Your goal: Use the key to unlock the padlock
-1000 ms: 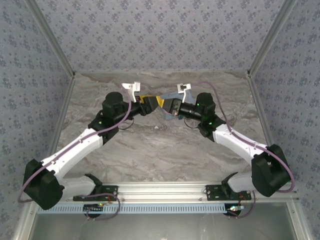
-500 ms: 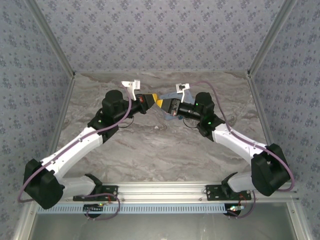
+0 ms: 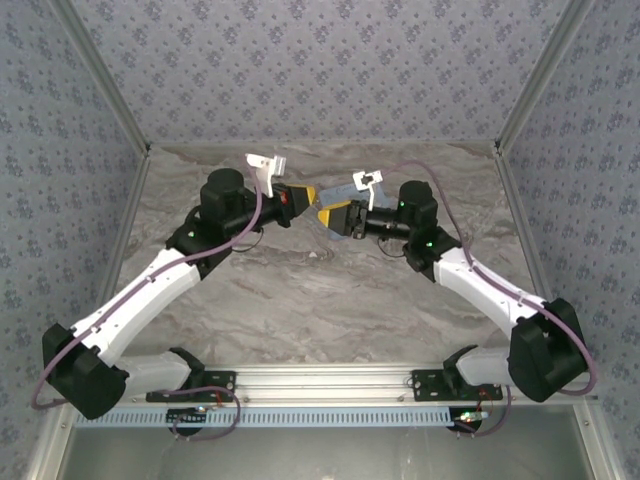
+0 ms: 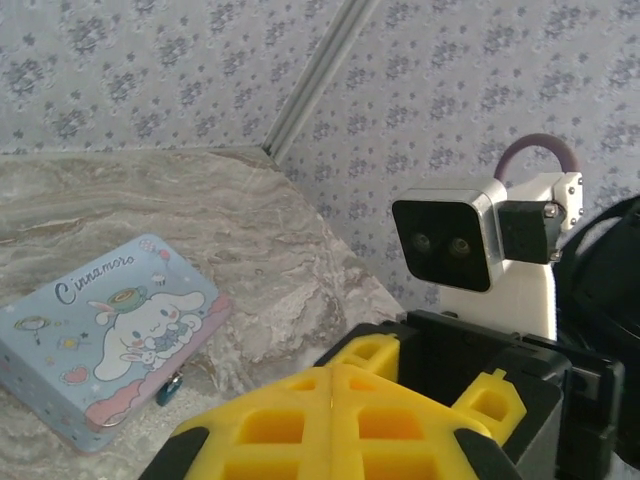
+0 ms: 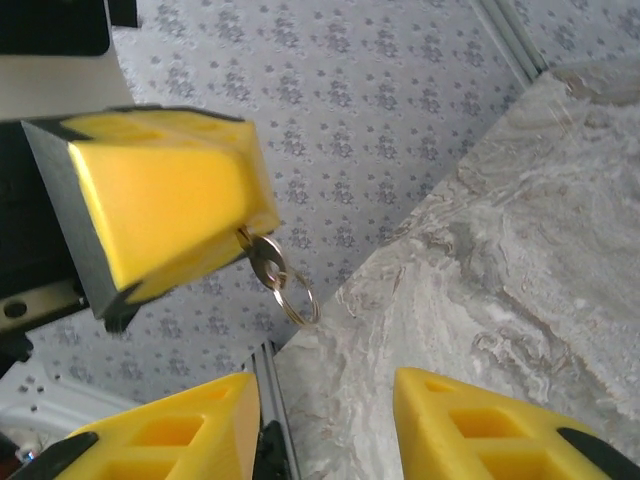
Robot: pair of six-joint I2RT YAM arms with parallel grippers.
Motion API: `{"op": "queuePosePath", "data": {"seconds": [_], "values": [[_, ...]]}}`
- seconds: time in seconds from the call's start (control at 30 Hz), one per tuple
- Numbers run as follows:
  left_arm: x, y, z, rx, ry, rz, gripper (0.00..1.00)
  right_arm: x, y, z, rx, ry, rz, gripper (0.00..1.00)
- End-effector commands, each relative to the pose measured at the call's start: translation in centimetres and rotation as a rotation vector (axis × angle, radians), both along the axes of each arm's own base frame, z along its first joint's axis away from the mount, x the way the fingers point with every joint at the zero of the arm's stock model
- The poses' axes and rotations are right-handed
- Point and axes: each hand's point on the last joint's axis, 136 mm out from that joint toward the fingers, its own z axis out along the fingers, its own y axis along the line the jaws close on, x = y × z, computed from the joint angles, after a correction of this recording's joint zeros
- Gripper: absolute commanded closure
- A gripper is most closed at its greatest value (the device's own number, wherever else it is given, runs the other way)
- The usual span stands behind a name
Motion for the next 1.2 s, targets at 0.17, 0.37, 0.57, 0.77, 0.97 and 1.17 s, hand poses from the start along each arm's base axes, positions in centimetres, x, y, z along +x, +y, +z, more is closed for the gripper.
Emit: {"op": "queuePosePath", "data": {"seconds": [0.17, 0.37, 0.57, 0.77, 0.97, 1.17], "values": [[-2.5, -0.3, 1.2, 0.079, -0.037, -0.132, 1.0, -2.2, 0.1, 3.5, 0.006, -0.181, 0.129, 0.53], [-2.6, -0.5, 1.2, 0.084, -0.039, -0.15, 1.0, -2.1, 0.3, 4.2, 0.011, -0.192, 0.135, 0.56], [-2.6, -0.7, 1.1, 0.085, -0.034, -0.159, 1.0, -2.1, 0.8, 4.2, 0.012, -0.188, 0.155, 0.62], [-2.5, -0.7, 1.0, 0.083, -0.034, -0.153, 1.0, -2.2, 1.2, 3.9, 0.008, -0.176, 0.17, 0.71], [-2.3, -0.7, 1.0, 0.08, -0.034, -0.144, 1.0, -2.4, 1.2, 3.3, -0.007, -0.165, 0.175, 0.75], [-2.2, -0.7, 1.0, 0.079, -0.031, -0.142, 1.0, -2.4, 1.2, 3.1, -0.013, -0.16, 0.175, 0.83]]}}
